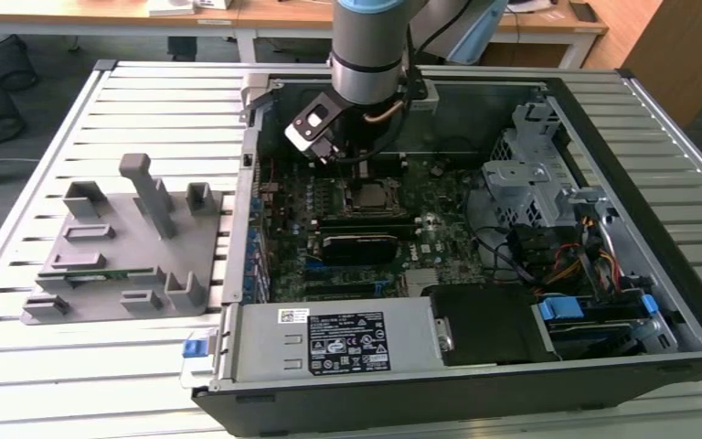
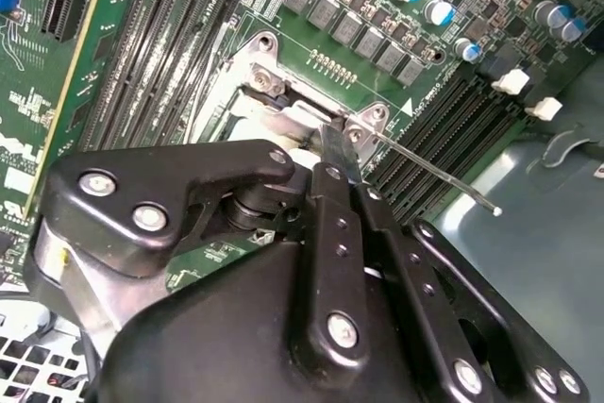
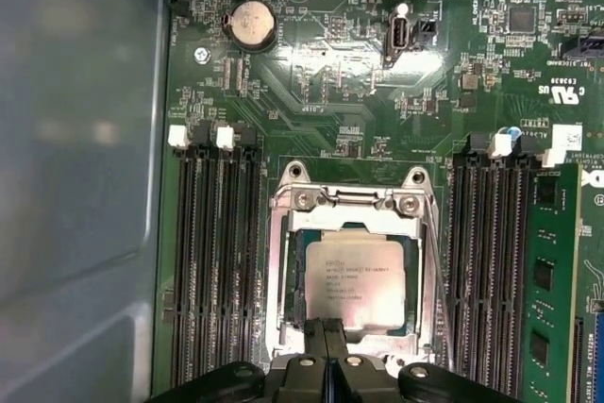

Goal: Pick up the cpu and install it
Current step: 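Close the cpu cover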

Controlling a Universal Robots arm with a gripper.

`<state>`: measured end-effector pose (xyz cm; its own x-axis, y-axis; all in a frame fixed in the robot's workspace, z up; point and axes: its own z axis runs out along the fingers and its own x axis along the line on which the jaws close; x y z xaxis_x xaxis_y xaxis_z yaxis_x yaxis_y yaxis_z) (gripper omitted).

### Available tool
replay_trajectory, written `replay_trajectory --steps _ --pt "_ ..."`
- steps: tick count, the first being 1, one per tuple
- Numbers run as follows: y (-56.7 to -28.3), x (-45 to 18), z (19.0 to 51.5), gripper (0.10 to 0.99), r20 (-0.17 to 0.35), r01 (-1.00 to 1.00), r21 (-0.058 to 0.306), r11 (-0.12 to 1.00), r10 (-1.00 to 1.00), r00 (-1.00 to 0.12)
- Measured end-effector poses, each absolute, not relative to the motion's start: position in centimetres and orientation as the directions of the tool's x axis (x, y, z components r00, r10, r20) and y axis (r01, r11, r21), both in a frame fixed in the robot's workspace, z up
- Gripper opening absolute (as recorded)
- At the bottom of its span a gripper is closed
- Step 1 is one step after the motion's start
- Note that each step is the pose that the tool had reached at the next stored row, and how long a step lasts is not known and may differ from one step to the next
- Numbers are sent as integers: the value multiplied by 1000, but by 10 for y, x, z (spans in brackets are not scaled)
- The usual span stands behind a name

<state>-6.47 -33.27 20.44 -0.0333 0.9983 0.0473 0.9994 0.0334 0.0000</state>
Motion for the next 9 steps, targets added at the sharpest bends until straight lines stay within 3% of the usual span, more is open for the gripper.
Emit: replay_trajectory --steps 9 --pt "-333 -65 199 106 47 999 0 33 998 -33"
